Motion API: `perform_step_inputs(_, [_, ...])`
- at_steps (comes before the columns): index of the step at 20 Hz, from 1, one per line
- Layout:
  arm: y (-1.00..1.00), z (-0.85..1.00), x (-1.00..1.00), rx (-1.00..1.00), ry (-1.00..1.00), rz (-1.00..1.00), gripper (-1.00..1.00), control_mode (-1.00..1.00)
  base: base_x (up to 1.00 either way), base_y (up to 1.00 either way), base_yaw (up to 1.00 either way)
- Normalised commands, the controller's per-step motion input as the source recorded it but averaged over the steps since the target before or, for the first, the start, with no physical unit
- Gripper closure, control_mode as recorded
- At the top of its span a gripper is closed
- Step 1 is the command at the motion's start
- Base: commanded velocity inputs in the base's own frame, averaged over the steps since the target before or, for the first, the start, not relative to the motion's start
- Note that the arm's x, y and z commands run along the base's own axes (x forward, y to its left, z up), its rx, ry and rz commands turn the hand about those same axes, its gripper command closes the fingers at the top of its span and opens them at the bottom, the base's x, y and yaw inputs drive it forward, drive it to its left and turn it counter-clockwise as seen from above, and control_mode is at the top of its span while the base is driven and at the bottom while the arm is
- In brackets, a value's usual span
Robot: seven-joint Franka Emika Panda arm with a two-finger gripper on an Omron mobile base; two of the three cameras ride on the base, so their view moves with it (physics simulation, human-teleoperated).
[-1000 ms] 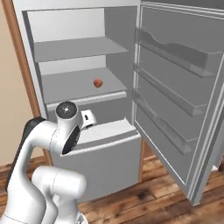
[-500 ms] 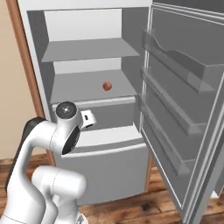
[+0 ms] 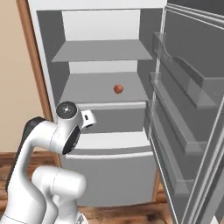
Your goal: Gather the onion and sweet potato from the fridge and place them on a tray on the dining counter. Then gather the chicken drumstick and fish from the fridge and place them on the other tray.
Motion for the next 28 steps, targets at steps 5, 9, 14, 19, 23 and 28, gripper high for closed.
perform_step_inputs(5, [0.0,0.0,0.0,0.0,0.0,0.0,-1.0,1.0,0.37,-0.2,0.27])
perform_step_inputs(9, [0.0,0.0,0.0,0.0,0.0,0.0,-1.0,1.0,0.29,-0.31,0.2])
perform_step_inputs(14, [0.0,0.0,0.0,0.0,0.0,0.0,-1.0,1.0,0.35,-0.29,0.13])
perform_step_inputs(19, [0.0,0.0,0.0,0.0,0.0,0.0,-1.0,1.0,0.51,-0.24,0.13])
perform_step_inputs(23, [0.0,0.0,0.0,0.0,0.0,0.0,-1.0,1.0,0.46,-0.11,0.1])
perform_step_inputs(28, [0.0,0.0,0.0,0.0,0.0,0.0,-1.0,1.0,0.37,-0.04,0.13])
